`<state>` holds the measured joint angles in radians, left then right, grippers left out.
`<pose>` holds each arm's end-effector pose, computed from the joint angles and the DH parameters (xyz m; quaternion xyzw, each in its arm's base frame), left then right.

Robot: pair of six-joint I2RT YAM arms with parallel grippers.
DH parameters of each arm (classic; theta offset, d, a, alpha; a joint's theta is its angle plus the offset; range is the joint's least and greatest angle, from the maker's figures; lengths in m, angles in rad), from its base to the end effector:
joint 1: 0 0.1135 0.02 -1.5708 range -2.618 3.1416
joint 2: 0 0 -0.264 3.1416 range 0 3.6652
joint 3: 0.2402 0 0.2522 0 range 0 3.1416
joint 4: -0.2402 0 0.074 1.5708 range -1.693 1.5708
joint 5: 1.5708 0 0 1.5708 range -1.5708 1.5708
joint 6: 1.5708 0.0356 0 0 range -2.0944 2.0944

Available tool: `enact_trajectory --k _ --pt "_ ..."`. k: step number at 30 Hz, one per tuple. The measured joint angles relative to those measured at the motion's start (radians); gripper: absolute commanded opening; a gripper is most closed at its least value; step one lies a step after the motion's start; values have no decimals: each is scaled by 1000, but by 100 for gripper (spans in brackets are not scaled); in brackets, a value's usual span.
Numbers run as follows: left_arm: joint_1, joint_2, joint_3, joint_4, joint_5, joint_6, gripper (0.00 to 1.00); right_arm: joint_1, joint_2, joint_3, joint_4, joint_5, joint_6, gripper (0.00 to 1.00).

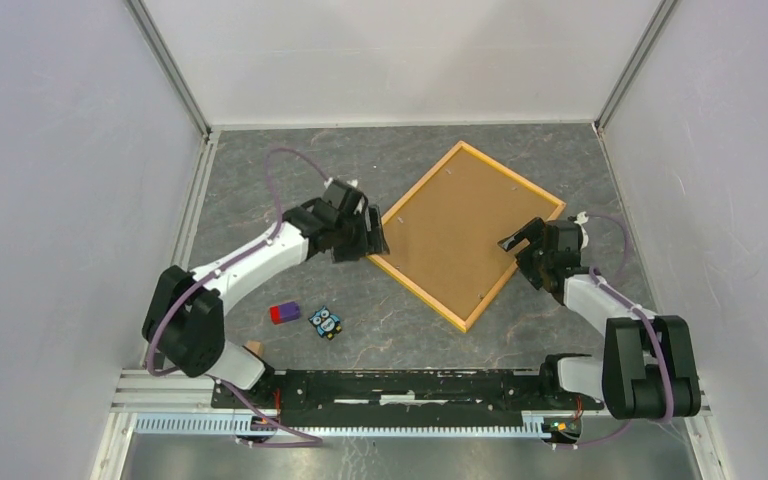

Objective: Put the photo into the frame

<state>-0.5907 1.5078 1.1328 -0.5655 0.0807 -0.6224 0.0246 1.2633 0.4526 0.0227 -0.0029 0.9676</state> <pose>0.2624 -0.1794 0.2546 -0.0025 0.9501 -0.2081 0.2326 0.2296 0.0058 0.1512 0.4194 0.8238 0.1828 0.3349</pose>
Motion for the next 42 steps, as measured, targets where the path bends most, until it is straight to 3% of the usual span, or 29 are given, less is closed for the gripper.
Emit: enact_trajectory --k 5,9,15,23,32,37,42 --pt "-147 -50 -196 105 -95 -291 85 5 -40 -6 -22 -50 -51 98" --pt "-250 -12 -240 182 -119 -534 77 6 -98 -6 -61 -101 -164 98" --pt "-320 105 -235 246 -192 -848 66 8 -233 -6 -115 -135 -349 98" --pt "-381 258 -60 80 -299 -1113 62 8 -364 -32 -160 -148 -455 98" --pt "-382 317 1 20 -327 -1167 25 8 -299 -35 -220 -155 -537 98" --pt "-372 331 44 -35 -384 -974 22 8 -300 28 -288 -103 -607 98" --pt "-281 247 -67 61 -345 -661 11 8 -324 125 -325 -36 -675 98"
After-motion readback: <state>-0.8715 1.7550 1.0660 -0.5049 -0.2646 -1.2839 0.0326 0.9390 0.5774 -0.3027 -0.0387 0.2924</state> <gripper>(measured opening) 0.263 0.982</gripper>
